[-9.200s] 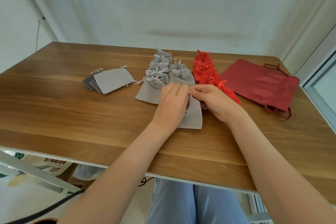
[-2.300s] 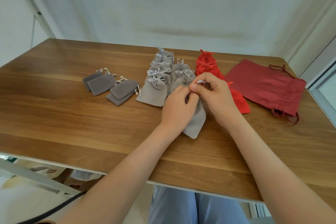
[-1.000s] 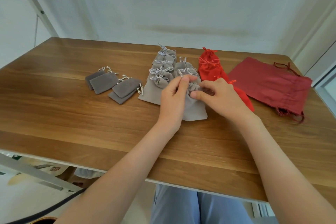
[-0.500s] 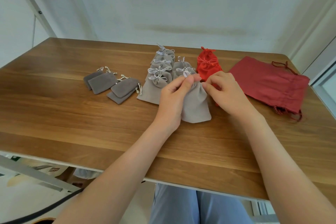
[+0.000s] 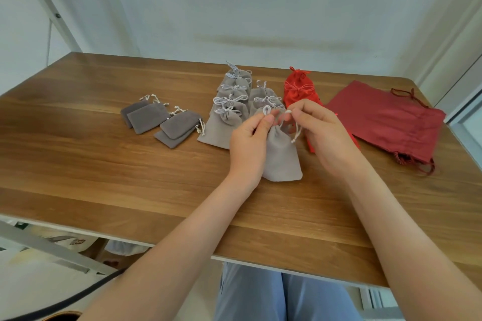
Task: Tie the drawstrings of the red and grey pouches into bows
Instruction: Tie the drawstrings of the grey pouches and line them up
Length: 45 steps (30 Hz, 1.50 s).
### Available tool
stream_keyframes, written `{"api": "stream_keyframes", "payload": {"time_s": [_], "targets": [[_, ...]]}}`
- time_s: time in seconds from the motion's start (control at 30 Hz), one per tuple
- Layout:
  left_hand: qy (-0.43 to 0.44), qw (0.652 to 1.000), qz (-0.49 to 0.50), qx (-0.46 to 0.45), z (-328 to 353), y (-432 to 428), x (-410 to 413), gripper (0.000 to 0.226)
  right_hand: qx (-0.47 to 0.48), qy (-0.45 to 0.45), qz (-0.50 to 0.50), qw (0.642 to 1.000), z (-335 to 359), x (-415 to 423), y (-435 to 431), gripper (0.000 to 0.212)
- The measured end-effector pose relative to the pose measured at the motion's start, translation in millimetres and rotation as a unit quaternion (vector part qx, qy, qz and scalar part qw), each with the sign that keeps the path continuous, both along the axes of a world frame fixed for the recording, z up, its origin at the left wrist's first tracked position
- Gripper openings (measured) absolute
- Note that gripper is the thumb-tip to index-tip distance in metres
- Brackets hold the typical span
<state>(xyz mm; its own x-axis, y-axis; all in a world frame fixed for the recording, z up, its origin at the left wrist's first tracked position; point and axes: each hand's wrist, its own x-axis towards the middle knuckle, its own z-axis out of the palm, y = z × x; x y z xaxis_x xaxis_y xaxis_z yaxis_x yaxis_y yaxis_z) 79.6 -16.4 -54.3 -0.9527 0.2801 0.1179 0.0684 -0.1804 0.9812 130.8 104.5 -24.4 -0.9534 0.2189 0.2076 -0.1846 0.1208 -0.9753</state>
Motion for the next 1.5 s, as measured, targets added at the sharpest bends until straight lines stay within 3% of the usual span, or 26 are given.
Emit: {"api": "stream_keyframes", "payload": {"time_s": [0.1, 0.3, 0.47, 0.77, 0.87, 1.03, 1.27, 1.5], "targets": [[0.014, 0.999, 0.014, -0.034, -5, 1, -3, 0.024, 0.08, 0.015, -0.006, 0.997, -3, 0, -3, 0.016], [0.012, 0.997, 0.04, -0.069, -5, 0, -3, 0.008, 0.231, 0.018, -0.031, 0.972, -10, -7, -1, 0.019], [0.036, 0.994, 0.037, -0.092, -5, 0, -3, 0.014, 0.288, 0.047, -0.063, 0.954, -16, -9, -6, 0.016], [0.168, 0.969, 0.001, -0.182, -7, 2, 0, 0.018, 0.307, 0.052, -0.105, 0.944, -20, -9, -4, 0.031], [0.159, 0.967, 0.015, -0.197, -9, 4, 0, 0.01, 0.324, 0.058, -0.108, 0.938, -20, -8, -6, 0.038], [0.174, 0.965, 0.045, -0.189, -9, 2, -1, 0.02, 0.294, 0.055, -0.111, 0.948, -20, -9, -9, 0.018], [0.113, 0.981, 0.028, -0.153, -8, 2, -1, 0.02, 0.268, 0.037, -0.132, 0.954, -20, -8, -8, 0.009], [0.086, 0.975, -0.002, -0.205, -9, 2, -6, 0.024, 0.35, 0.08, -0.129, 0.924, -21, -7, -7, 0.013]]}}
